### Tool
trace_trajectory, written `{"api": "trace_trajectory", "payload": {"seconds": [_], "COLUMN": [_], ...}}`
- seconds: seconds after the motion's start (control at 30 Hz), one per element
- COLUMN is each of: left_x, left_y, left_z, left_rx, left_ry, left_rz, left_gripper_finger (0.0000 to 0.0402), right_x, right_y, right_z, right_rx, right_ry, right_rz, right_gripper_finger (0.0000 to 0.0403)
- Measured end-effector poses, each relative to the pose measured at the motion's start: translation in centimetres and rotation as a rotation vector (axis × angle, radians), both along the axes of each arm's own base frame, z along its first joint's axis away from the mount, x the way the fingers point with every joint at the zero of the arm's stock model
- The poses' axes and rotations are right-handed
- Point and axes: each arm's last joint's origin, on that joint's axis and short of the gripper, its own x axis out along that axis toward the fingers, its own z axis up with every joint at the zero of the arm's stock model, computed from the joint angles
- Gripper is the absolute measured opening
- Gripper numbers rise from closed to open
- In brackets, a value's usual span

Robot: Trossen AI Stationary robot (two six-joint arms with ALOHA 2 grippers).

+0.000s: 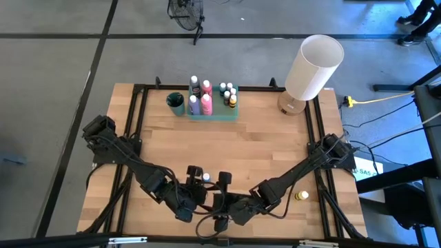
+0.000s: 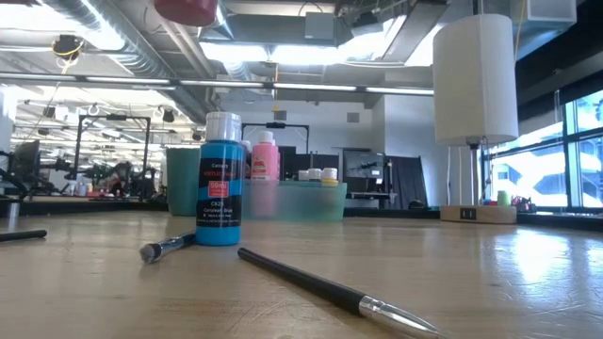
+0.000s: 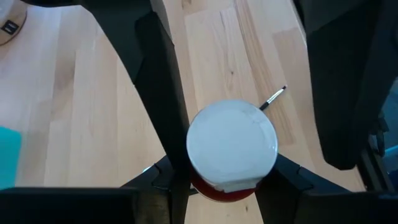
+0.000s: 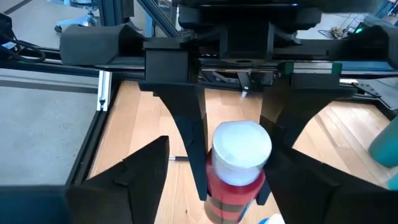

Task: Pick & Place Paint Supplies
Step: Put the small red paint bottle into the green bin

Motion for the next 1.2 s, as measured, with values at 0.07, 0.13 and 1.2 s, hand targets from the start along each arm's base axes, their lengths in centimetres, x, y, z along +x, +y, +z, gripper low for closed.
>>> {"api": "trace_trajectory", "payload": {"seconds": [0.07,0.13,1.2], "left_x": [0.0,0.0,-1.0], "left_y": [0.0,0.0,-1.8], "left_z": [0.0,0.0,1.3], "left_rx": [0.001,0.0,0.024], "left_ry": [0.001,0.0,-0.07], "left_rz": [0.0,-0.001,-0.086], "left_gripper_finger": [0.0139,0.0139,0.0139], "right_x": [0.1,0.2,0.2], "right_y": [-0.1,-0.1,0.1], "right_z": [0.0,0.1,1.0], "right_rx": [-0.009,-0.03,-0.01], "right_ry": [-0.003,-0.012,-0.027], "right_rz": [0.002,0.012,0.113], "right_gripper_finger": [0.0255,0.0245,0.0174]}}
